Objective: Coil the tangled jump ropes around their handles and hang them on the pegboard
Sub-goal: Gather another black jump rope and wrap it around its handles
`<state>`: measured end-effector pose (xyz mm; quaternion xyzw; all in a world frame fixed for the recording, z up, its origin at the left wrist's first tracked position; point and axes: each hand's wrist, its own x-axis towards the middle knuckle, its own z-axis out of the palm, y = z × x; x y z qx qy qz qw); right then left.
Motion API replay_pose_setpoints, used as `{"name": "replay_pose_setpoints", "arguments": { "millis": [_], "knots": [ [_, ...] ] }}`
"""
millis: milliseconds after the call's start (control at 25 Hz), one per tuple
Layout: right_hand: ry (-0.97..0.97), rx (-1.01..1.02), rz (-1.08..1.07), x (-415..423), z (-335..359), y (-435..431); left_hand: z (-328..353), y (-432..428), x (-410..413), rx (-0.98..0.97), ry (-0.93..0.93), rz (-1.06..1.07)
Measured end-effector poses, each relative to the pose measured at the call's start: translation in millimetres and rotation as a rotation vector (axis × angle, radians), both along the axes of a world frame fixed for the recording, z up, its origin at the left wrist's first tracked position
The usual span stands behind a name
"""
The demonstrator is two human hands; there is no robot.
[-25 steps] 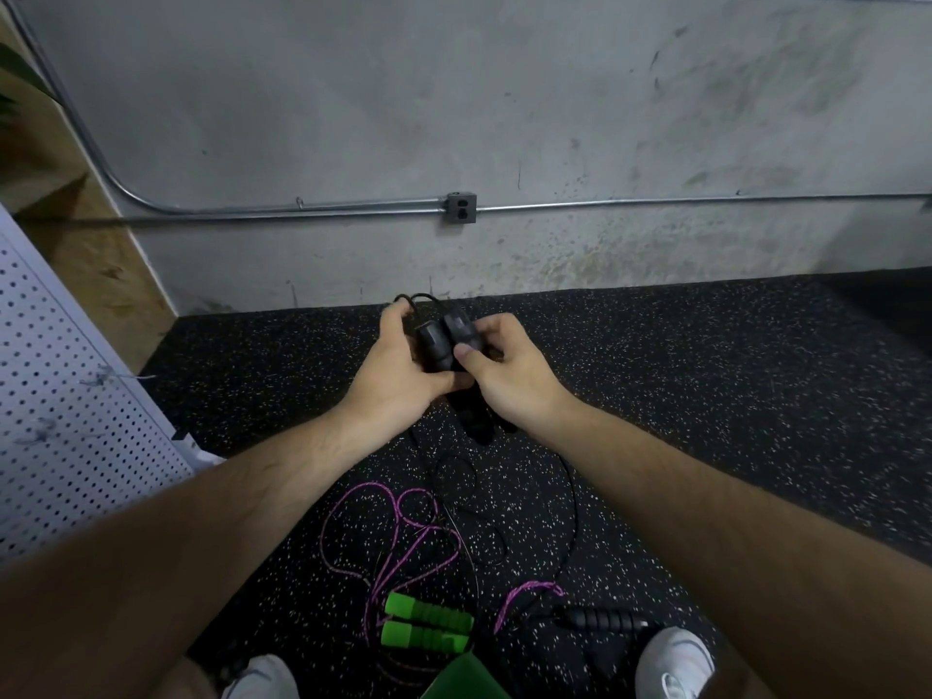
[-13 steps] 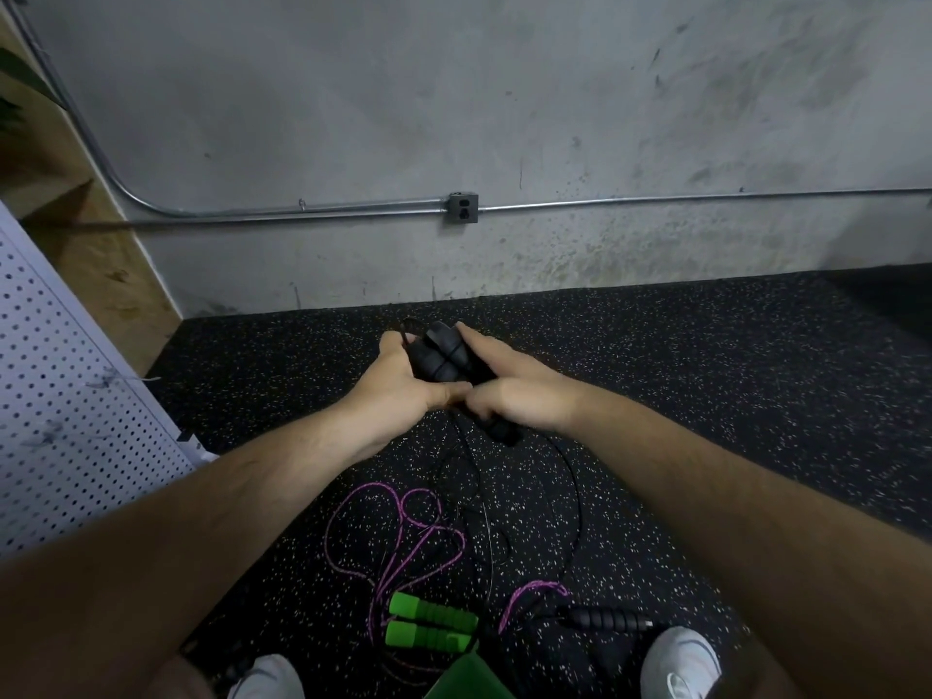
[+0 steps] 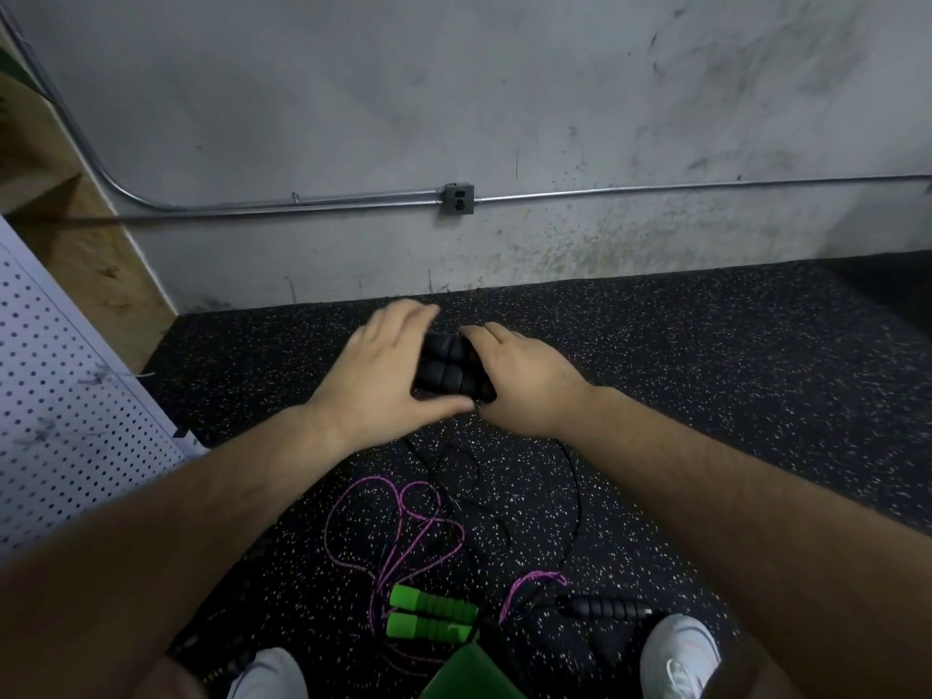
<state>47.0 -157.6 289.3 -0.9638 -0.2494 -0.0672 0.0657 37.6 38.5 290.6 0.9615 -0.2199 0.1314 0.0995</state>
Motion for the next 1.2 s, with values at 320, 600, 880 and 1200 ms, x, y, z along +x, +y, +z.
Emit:
{"name": "replay_pose_setpoints", "arguments": {
  "millis": [320,600,880,1200],
  "knots": [
    [0.032,0.102,-0.160,-0.4,-5.3,4.0,-15.4,12.4,23.1,0.149,-0.108,-0.073],
    [0.002,0.274,-0.117,-2.4,-8.5,12.9,-12.6,17.3,21.7,0.129,-0.150,-0.139],
    [0.145,0.884,-0.257,-7.5,-9.9,14.6,-3.6,28.5,35.1,0.109,-0.149,-0.236],
    [0.612,0.741,-0.104,5.0,-49.1,83.3,6.3,21.4,37.1,-0.099,0.066,-0.161]
  ]
}}
